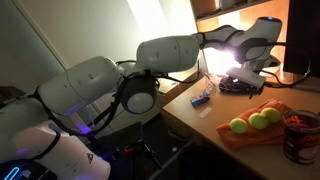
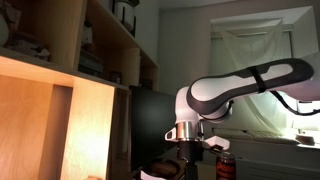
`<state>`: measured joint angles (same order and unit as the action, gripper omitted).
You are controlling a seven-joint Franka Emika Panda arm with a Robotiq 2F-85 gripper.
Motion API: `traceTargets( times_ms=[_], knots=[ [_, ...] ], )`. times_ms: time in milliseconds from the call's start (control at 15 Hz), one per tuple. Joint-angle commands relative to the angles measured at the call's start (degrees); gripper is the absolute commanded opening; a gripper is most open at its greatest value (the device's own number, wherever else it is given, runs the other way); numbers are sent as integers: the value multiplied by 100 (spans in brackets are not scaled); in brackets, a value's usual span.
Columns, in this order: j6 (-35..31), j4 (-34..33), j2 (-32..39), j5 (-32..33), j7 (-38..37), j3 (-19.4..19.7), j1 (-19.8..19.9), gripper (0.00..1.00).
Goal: Put the middle tennis bowl in the can
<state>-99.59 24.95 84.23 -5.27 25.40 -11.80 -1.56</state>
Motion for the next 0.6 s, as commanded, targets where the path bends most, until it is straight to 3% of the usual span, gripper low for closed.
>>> traceTargets(
  times_ms=[0,267,533],
  knots=[
    [448,-111,0,-162,-191,77,77,100],
    [679,-6,5,-328,-582,76,304,100],
    [378,71,39,-626,-1417,80,464,100]
  ],
)
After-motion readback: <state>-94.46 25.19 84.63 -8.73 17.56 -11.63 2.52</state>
